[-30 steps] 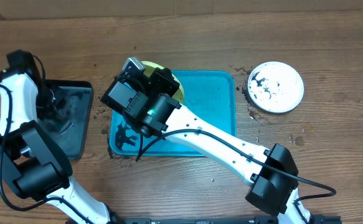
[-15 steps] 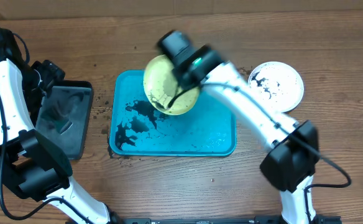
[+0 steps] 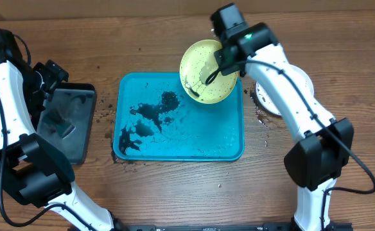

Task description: Clean dirty plates on tray and stack at the side

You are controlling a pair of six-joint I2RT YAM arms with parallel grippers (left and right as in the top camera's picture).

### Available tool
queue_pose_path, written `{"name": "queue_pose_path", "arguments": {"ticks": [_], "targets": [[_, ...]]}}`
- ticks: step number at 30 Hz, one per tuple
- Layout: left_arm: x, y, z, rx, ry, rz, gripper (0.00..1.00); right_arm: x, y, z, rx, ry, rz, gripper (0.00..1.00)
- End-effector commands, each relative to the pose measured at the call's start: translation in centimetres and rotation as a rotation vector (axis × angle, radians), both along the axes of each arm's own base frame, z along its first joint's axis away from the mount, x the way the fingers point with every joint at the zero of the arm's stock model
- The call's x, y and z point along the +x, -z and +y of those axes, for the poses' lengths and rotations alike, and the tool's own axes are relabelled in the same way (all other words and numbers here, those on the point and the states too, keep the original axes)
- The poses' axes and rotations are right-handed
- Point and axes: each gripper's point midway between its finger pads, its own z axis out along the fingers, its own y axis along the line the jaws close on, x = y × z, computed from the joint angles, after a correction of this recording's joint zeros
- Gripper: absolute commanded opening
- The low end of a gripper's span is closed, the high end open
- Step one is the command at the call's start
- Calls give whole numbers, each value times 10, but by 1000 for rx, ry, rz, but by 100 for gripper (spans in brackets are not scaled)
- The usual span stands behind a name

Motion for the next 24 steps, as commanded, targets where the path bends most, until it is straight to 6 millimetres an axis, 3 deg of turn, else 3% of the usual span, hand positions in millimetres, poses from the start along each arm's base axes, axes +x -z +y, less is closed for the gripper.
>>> {"name": "queue_pose_path", "arguments": {"ticks": [1, 5, 12, 16, 18, 20, 22, 24], "targets": [[1, -4, 2, -6, -3, -17, 100, -3, -78, -4, -345, -23, -268, 4], [1, -4, 2, -6, -3, -17, 100, -11, -118, 20, -556, -46, -432, 4], [1, -4, 2, -6, -3, -16, 100, -46, -133, 86, -667, -245, -492, 4], [1, -4, 2, -6, -3, -16, 100, -66, -150, 101, -713, -207, -576, 4], [1, -4, 2, -6, -3, -16, 100, -72, -131, 130, -546, -290, -549, 4], [1, -4, 2, -6, -3, -17, 100, -86, -90, 162, -404, -534, -374, 4], [1, -4, 2, -6, -3, -17, 100, -90, -77, 161, -377, -569, -313, 4], [1, -4, 2, -6, -3, -17, 100, -89, -79, 156, -377, -525, -321, 4]]}}
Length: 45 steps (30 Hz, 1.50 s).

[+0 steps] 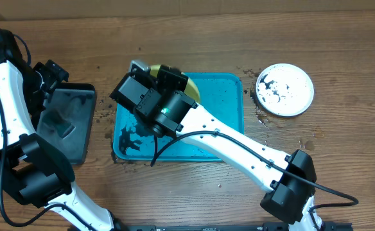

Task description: Clean dirty plates on tray and stack at the side

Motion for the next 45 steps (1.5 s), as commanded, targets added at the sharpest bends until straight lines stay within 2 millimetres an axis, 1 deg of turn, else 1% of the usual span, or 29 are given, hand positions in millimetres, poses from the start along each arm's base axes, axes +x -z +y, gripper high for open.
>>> {"name": "queue_pose_path", "arguments": {"ticks": [1, 3, 4, 5, 6, 7, 8, 9, 11, 15, 17, 19, 21, 22, 25, 27, 29, 31, 32, 34, 36, 39, 42, 43, 44, 45], "targets": [[1, -4, 3, -3, -4, -15, 100, 0, -24, -4, 104, 16, -13, 4], [1, -4, 3, -3, -4, -15, 100, 6, -47, -24, 27, 113, -164, 4], [1, -4, 3, -3, -4, -15, 100, 10, -59, -24, 76, 163, -238, 4], [1, -4, 3, -3, -4, -15, 100, 10, -51, -15, 120, 125, -187, 4], [1, -4, 3, -3, -4, -15, 100, 6, -34, -1, 157, 52, -81, 4], [1, -4, 3, -3, -4, -15, 100, -3, -12, 12, 175, -51, 75, 4], [1, -4, 3, -3, -4, -15, 100, -13, 5, 16, 176, -124, 201, 4], [1, -4, 3, -3, -4, -15, 100, -15, 13, 13, 191, -127, 257, 4], [1, -4, 3, -3, -4, -15, 100, -1, 12, -4, 278, 4, 237, 4], [1, -4, 3, -2, -4, -15, 100, 28, -5, -48, 495, 248, 183, 4], [1, -4, 3, -2, -4, -15, 100, 36, -14, -68, 614, 296, 230, 4], [1, -4, 3, -2, -4, -15, 100, 44, -26, -93, 747, 311, 307, 4], [1, -4, 3, -2, -4, -15, 100, 54, -35, -130, 866, 352, 363, 4], [1, -4, 3, -2, -4, -15, 100, 58, -38, -152, 915, 388, 384, 4], [1, -4, 3, -2, -4, -15, 100, 64, -30, -221, 1015, 535, 439, 4], [1, -4, 3, -2, -4, -15, 100, 62, -17, -272, 1080, 709, 461, 4], [1, -4, 3, -2, -4, -15, 100, 58, -2, -318, 1126, 879, 446, 4], [1, -4, 3, -2, -4, -15, 100, 52, 14, -356, 1160, 1010, 433, 4], [1, -4, 3, -2, -4, -15, 100, 49, 25, -371, 1177, 1063, 433, 4], [1, -4, 3, -2, -4, -15, 100, 43, 48, -393, 1199, 1133, 446, 4], [1, -4, 3, -2, -4, -15, 100, 39, 74, -401, 1237, 1163, 473, 4], [1, -4, 3, -2, -4, -15, 100, 33, 115, -403, 1270, 1205, 506, 4], [1, -4, 3, -2, -4, -15, 100, 30, 142, -404, 1302, 1276, 489, 4], [1, -4, 3, -2, -4, -15, 100, 29, 148, -404, 1310, 1289, 485, 4], [1, -4, 3, -2, -4, -15, 100, 28, 160, -402, 1310, 1288, 485, 4], [1, -4, 3, -2, -4, -15, 100, 26, 165, -402, 1306, 1290, 486, 4]]}}
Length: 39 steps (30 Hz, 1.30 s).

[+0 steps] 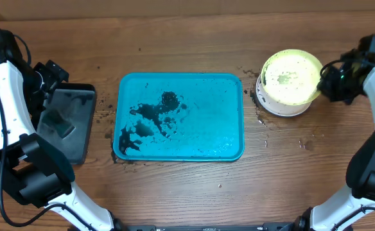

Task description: Clean dirty plates on tray and stack at the side

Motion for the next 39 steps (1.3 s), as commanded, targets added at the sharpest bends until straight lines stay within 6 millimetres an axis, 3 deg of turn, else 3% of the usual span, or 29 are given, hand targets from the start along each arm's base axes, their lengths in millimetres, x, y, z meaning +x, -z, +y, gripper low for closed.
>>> {"name": "queue_pose_path", "arguments": {"ticks": [1, 6, 10, 13, 20, 23, 27, 32, 34, 35, 39], "targets": [[1, -4, 3, -2, -4, -15, 100, -2, 6, 7, 31, 35, -20, 4], [1, -4, 3, -2, -4, -15, 100, 1, 9, 5, 40, 78, -28, 7], [1, -4, 4, 1, -5, -13, 100, 6, -1, 7, 63, 81, -45, 39], [1, -4, 4, 1, -5, -13, 100, 7, -18, 12, 93, 66, -47, 50], [1, -4, 4, 1, -5, -13, 100, 0, -83, 26, 89, -19, -115, 53], [1, -4, 4, 1, -5, -13, 100, -16, -111, 37, 76, -57, -154, 53], [1, -4, 4, 1, -5, -13, 100, -53, -142, 54, 60, -98, -168, 53], [1, -4, 4, 1, -5, -13, 100, -94, -171, 88, 35, -179, -247, 53], [1, -4, 4, 1, -6, -13, 100, -109, -176, 100, 16, -207, -275, 69], [1, -4, 4, 1, -5, -13, 100, -119, -178, 105, 5, -226, -290, 100], [1, -4, 3, 1, -4, -14, 100, -151, -174, 120, 6, -271, -271, 100]]}}
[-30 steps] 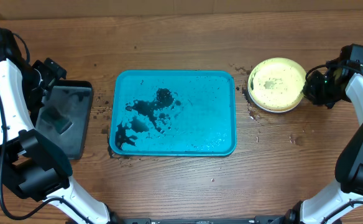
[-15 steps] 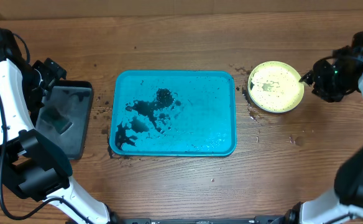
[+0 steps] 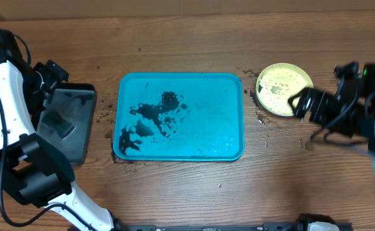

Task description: Clean dirty plates on tray and stack at the side

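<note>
A yellow plate (image 3: pixel 282 86) with a few dark specks lies to the right of the tray, on top of a white plate whose rim barely shows under it. My right gripper (image 3: pixel 299 106) sits at the yellow plate's lower right rim, its fingers apart, apparently holding nothing. The blue tray (image 3: pixel 226 144) in the middle holds only dark dirt smears (image 3: pixel 152 115). My left gripper (image 3: pixel 49 72) rests far left, by the top edge of a black bin; its fingers are not clear enough to read.
A black rectangular bin (image 3: pixel 65 122) lies left of the tray. Dark crumbs are scattered on the wooden table around the tray's left edge and around the plates (image 3: pixel 259 112). The right arm's body fills the right edge.
The yellow plate was held just over the white plate; now it lies flat on it. My right gripper has moved from the plate's right side to its lower right rim and stands open.
My right gripper first held the yellow plate tilted over the tray's far right corner, then over its far left corner. After that the plate was above the white plate at the right. Now it is stacked there and released. The left arm stayed still.
</note>
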You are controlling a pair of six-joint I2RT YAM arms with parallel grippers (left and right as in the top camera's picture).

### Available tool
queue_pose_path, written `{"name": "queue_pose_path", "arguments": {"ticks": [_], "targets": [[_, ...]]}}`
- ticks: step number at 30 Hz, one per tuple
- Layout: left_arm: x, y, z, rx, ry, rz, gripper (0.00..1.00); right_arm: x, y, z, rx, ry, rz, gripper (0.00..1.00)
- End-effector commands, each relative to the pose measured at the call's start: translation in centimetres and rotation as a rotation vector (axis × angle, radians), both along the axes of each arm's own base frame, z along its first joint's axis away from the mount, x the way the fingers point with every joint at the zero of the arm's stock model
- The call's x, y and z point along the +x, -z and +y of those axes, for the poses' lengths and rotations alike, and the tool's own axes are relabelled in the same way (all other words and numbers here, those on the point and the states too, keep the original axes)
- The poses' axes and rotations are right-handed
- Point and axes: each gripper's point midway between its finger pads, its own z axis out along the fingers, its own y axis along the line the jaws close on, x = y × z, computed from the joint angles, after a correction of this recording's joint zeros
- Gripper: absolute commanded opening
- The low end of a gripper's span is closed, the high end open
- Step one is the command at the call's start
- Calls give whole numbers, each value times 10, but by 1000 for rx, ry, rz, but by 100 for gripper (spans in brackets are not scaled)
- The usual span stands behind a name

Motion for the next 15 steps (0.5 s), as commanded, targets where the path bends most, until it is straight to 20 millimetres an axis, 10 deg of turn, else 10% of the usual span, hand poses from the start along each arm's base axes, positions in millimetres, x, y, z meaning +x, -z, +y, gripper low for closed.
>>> {"name": "queue_pose_path", "arguments": {"ticks": [1, 15], "targets": [[1, -4, 3, 1, -3, -14, 100, -21, 9, 4, -17, -15, 42, 100], [1, -4, 3, 1, -3, -14, 100, -41, 19, 7, -6, -22, 140, 100]]}}
